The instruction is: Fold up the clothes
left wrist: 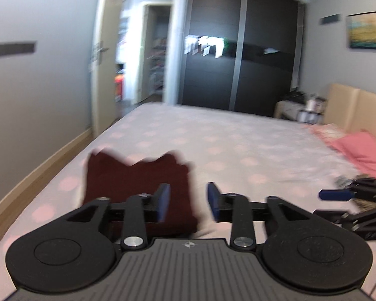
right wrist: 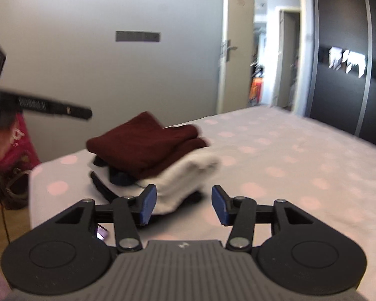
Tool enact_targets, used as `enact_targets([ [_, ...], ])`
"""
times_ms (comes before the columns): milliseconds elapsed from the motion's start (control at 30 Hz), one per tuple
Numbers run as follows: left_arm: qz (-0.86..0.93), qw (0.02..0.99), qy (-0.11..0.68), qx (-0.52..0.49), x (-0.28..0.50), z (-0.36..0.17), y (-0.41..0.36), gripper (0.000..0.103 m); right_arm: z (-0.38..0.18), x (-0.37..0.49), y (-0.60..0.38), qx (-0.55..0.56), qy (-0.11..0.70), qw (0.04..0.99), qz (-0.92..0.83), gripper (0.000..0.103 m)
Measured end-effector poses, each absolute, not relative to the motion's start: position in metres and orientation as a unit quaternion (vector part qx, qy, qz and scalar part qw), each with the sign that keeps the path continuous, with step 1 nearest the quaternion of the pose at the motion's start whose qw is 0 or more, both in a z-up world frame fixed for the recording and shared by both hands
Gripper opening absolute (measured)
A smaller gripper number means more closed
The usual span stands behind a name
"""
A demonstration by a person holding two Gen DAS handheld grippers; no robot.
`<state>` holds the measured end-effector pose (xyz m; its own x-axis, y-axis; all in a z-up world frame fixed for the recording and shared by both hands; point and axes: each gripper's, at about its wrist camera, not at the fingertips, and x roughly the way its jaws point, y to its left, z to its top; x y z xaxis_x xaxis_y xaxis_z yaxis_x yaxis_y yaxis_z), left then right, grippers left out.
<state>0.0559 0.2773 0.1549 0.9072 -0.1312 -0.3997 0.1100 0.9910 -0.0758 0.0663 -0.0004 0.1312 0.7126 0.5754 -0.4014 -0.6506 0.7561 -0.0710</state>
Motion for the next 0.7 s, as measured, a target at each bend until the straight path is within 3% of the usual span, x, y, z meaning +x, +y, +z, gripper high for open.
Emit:
enact_targets([
  [67, -0.088, 0.977, 0.193, 0.0, 0.048, 0.179, 0.248, 0.053, 0.141, 0.046, -0.025, -0.115, 0.162, 0.926, 0.321, 0.064],
  [133, -0.105, 0.977, 0.183, 0.021, 0.04, 0.2, 0.22, 0.06, 0.151, 0.027, -0.048, -0.115, 0.153, 0.931, 0.311, 0.065],
  [200, -0.114, 0.978, 0.171, 0.023, 0.03, 0.213, 0.195, 0.076, 0.157, 0.01, -0.067, -0.117, 0.145, 0.937, 0.295, 0.066],
  [233, -0.117, 0.979, 0.164, 0.02, 0.025, 0.218, 0.183, 0.077, 0.16, 0.001, -0.076, -0.116, 0.14, 0.94, 0.289, 0.067],
  [300, -0.11, 0.982, 0.15, 0.025, 0.012, 0.218, 0.157, 0.079, 0.165, -0.016, -0.094, -0.099, 0.126, 0.946, 0.281, 0.079],
  [400, -0.073, 0.986, 0.147, 0.023, -0.005, 0.199, 0.117, 0.083, 0.167, -0.04, -0.118, -0.06, 0.105, 0.956, 0.267, 0.084],
  [533, -0.044, 0.988, 0.141, -0.031, -0.034, 0.152, 0.08, 0.083, 0.163, -0.065, -0.144, -0.029, 0.094, 0.972, 0.211, 0.085],
  [700, -0.002, 0.979, 0.19, -0.071, -0.06, 0.099, 0.059, 0.083, 0.141, -0.078, -0.161, -0.02, 0.133, 0.985, 0.11, 0.085],
])
